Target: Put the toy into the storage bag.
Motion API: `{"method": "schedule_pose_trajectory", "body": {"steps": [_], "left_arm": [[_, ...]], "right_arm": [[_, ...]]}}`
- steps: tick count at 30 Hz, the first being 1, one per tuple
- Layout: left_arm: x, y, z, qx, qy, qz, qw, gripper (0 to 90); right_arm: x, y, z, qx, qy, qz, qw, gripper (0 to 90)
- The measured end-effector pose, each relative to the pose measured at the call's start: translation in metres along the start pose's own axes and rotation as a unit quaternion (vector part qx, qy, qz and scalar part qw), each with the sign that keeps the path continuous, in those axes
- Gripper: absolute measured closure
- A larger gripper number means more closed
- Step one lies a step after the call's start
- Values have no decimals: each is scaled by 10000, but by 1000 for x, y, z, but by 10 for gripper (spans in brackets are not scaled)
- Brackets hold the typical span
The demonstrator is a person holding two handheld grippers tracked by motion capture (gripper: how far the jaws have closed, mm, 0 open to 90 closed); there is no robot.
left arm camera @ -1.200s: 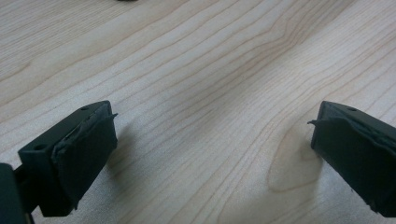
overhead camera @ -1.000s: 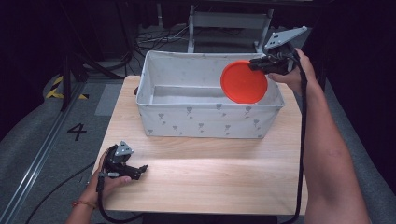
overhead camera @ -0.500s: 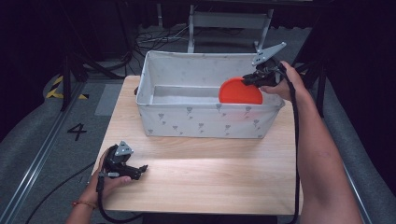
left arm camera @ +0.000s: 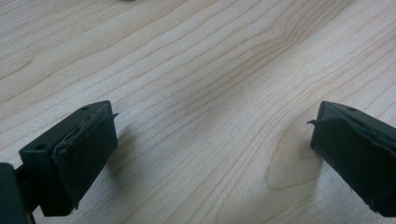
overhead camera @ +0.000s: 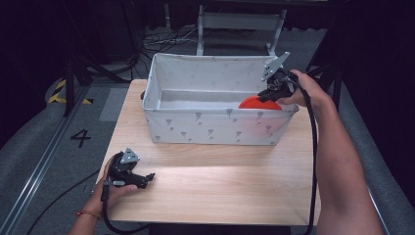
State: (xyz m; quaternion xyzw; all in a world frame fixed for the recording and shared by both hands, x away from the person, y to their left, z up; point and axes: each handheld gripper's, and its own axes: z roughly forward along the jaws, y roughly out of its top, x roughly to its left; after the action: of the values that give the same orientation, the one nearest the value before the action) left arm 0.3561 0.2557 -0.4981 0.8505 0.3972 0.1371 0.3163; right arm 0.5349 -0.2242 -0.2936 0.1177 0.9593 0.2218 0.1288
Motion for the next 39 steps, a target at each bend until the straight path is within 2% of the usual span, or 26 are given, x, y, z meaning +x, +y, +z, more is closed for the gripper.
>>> {"method": "schedule_pose_trajectory", "body": {"steps": [2,3,4,5,9,10,11,17,21,22,25,29,31,32,33,35,36,39], "left_arm": [[0,0,0,0,0,-1,10000,8],[0,0,0,3,3,2,10000,8],[0,0,0,1,0,1,10000,8],[0,0,0,2,0,3,10000,8],[0,0,0,9,3,-2,10000,8],[0,0,0,9,3,-2,10000,7],[0,0,0,-7,17,7,10000,6],[0,1,1,-8,14,11,10000,5],[0,1,1,-8,15,10,10000,6],[0,1,1,-5,15,16,10000,6],[0,1,1,-6,12,10,10000,5],[0,1,1,-7,14,11,10000,5],[0,1,1,-6,14,12,10000,5],[0,1,1,-6,13,12,10000,5],[0,1,1,-8,13,10,10000,5],[0,1,1,-6,14,13,10000,5],[0,1,1,-8,15,11,10000,5],[0,1,1,-7,15,14,10000,5]], "right_arm": [[0,0,1,83,14,5,10000,821],[0,1,4,308,79,18,9995,821],[0,1,4,308,79,18,9995,821],[0,3,7,542,89,-54,9985,819],[1,6,13,865,208,-136,9959,814],[1,6,13,865,208,-136,9959,814],[3,9,16,1061,315,-152,9937,809],[2,10,20,1499,425,-128,9877,803],[2,9,24,1628,458,-105,9855,802],[2,8,25,1633,448,-81,9855,805],[-1,6,19,1441,353,38,9889,782],[-1,3,12,1318,234,69,9910,749],[-1,1,7,1101,148,172,9937,719],[0,0,5,952,13,204,9953,701],[2,-1,3,767,-4,309,9966,702],[5,-2,1,590,-57,298,9978,653],[5,-2,1,590,-57,298,9978,653],[10,-6,-4,290,-165,408,9986,613]]}}
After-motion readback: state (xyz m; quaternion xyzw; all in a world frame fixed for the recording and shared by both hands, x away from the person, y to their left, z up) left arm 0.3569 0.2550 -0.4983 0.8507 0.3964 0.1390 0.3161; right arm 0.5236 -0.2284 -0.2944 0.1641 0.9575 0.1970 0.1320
